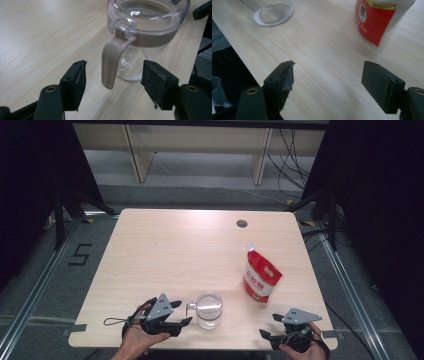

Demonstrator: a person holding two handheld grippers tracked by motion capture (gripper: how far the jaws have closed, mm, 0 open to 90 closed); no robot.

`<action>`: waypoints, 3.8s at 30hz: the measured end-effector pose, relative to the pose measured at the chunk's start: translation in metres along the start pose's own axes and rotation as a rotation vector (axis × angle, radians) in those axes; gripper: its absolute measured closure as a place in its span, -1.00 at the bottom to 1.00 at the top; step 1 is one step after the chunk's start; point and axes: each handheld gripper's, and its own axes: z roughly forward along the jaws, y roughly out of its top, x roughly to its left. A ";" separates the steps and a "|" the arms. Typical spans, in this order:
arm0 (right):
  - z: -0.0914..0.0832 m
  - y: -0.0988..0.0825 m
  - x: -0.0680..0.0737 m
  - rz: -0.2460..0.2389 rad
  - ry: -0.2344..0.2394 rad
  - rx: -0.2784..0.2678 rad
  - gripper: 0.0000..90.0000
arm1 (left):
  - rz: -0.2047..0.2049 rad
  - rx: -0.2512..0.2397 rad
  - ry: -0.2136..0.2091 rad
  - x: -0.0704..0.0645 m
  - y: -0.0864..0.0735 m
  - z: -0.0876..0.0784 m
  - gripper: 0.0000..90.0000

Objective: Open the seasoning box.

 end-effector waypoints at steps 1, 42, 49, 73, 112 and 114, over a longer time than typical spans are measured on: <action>-0.001 0.000 0.001 -0.002 0.019 0.016 -0.41 | -0.008 -0.005 0.002 -0.001 0.002 -0.001 -0.25; 0.003 0.004 0.008 -0.017 0.031 -0.029 -0.43 | 0.055 -0.110 -0.016 0.001 0.038 -0.008 0.98; 0.003 0.006 0.013 -0.011 0.077 -0.069 -0.28 | 0.045 -0.119 -0.017 0.000 0.036 -0.007 0.98; 0.007 0.030 0.032 -0.108 0.120 -0.196 0.47 | 0.050 -0.147 -0.005 0.000 0.031 -0.007 0.98; 0.035 0.066 0.051 -0.219 0.151 -0.248 0.97 | 0.041 -0.156 0.007 -0.002 0.029 -0.008 0.98; 0.037 0.067 0.054 -0.195 0.155 -0.255 0.99 | 0.039 -0.159 0.007 -0.002 0.029 -0.008 0.98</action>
